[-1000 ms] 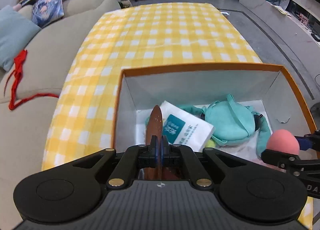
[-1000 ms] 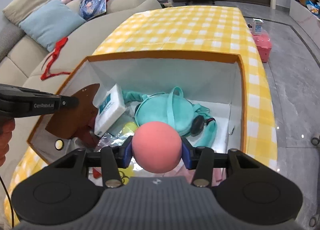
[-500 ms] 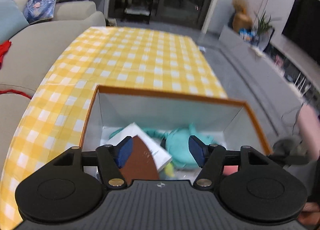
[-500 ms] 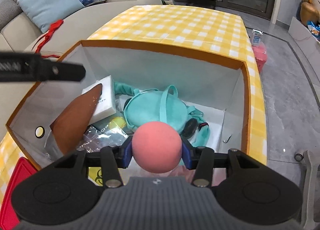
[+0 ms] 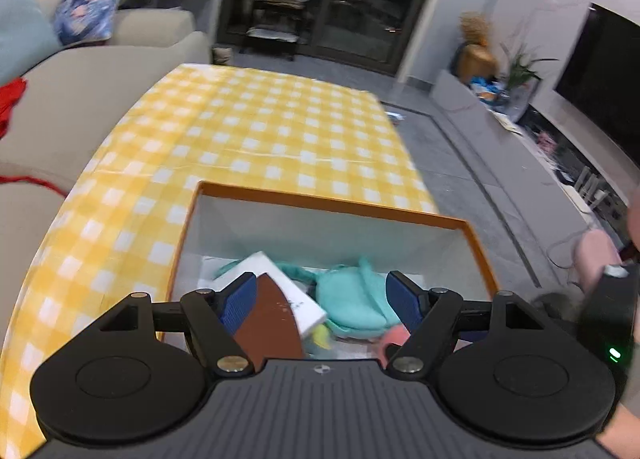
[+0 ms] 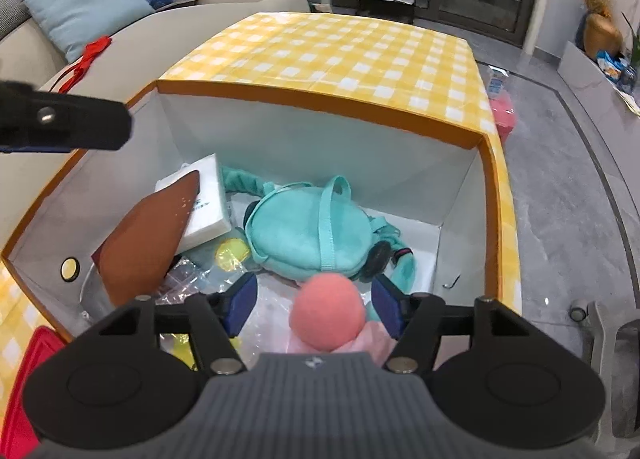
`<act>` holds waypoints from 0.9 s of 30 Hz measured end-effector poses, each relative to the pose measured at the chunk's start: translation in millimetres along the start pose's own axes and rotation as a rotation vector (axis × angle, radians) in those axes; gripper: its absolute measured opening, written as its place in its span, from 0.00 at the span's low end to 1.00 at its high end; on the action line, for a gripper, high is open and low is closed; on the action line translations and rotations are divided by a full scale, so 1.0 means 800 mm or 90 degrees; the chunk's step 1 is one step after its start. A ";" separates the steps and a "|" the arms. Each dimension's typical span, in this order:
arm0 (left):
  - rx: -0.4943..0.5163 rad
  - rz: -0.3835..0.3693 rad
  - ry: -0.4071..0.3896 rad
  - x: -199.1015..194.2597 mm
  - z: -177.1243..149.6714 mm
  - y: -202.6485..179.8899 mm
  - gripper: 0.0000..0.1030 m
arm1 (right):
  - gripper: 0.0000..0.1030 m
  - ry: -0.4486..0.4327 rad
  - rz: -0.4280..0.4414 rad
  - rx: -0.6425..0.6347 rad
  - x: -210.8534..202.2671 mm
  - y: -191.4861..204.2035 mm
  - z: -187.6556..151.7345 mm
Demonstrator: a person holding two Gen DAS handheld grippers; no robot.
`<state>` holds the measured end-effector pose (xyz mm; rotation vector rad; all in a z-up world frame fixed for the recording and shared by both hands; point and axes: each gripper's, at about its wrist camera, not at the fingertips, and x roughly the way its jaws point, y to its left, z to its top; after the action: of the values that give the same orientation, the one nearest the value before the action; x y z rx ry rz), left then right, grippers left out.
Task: Organize soft objects
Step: 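Open the left gripper to drop the fabric into the box while the right releases the ball, then move both grippers back from the box toward the remaining items on the table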
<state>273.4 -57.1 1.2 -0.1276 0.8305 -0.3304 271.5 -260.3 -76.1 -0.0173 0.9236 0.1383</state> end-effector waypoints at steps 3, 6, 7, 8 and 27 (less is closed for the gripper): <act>0.021 -0.014 -0.006 -0.010 -0.002 -0.004 0.84 | 0.78 -0.023 -0.004 0.017 -0.012 -0.001 0.000; 0.039 -0.010 -0.021 -0.022 -0.001 -0.009 0.84 | 0.82 -0.061 0.007 0.051 -0.039 -0.005 0.001; 0.043 -0.009 -0.024 -0.025 0.000 -0.011 0.84 | 0.82 -0.068 0.017 0.060 -0.049 -0.007 0.002; 0.047 -0.005 -0.023 -0.029 0.002 -0.013 0.84 | 0.82 -0.072 0.030 0.064 -0.060 -0.008 0.002; 0.133 0.052 0.065 -0.182 -0.074 -0.063 0.86 | 0.91 0.019 0.037 0.104 -0.256 0.017 -0.180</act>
<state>126.2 -54.4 75.4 0.1189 0.8938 -0.3466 33.9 -280.4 0.4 0.1588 0.9628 0.1163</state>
